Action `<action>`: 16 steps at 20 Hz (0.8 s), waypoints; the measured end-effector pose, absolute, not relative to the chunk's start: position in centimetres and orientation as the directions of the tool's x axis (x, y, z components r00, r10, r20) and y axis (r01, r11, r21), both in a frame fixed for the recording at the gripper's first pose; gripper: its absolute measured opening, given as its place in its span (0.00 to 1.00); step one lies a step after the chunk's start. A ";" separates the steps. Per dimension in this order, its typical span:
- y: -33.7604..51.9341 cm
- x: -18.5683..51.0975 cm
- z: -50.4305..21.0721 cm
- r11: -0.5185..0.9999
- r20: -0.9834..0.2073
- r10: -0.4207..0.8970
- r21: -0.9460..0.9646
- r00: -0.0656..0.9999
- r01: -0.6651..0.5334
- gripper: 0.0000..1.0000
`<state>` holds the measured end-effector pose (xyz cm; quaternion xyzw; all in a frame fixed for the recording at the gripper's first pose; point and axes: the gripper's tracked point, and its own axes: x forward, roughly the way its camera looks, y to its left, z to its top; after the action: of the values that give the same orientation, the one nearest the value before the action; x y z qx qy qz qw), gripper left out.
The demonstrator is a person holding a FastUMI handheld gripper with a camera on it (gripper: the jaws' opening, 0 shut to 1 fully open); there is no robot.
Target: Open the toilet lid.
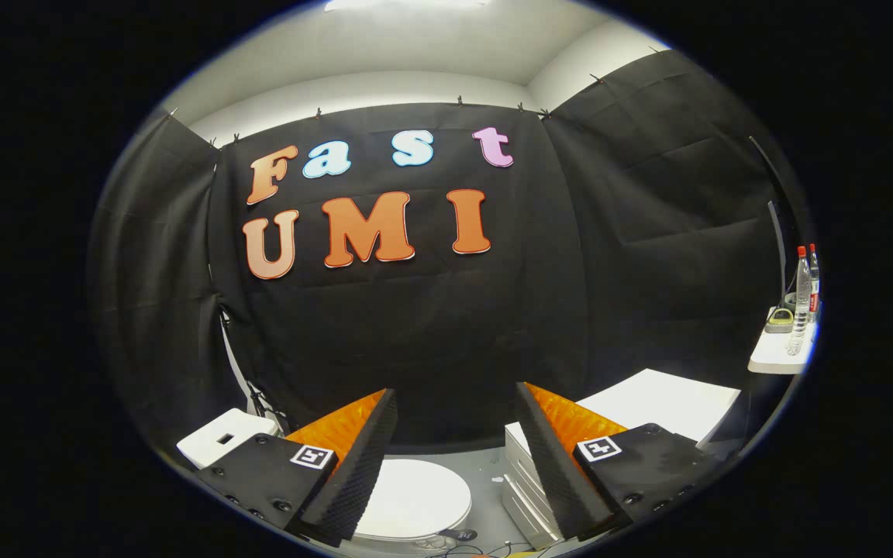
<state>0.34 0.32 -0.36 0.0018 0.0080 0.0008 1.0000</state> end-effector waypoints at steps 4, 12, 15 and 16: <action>0.6 0.5 -0.6 1.000 -0.021 0.002 -0.003 1.000 -0.002 0.98; 1.0 0.6 -1.4 1.000 -0.029 0.005 0.013 1.000 -0.005 0.98; 1.1 0.4 -1.6 1.000 -0.029 0.007 0.011 1.000 -0.007 0.98; 1.2 0.4 -1.7 1.000 -0.029 0.009 0.011 1.000 -0.008 0.98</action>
<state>0.42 1.16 -1.75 0.0054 0.0145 0.0042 0.9999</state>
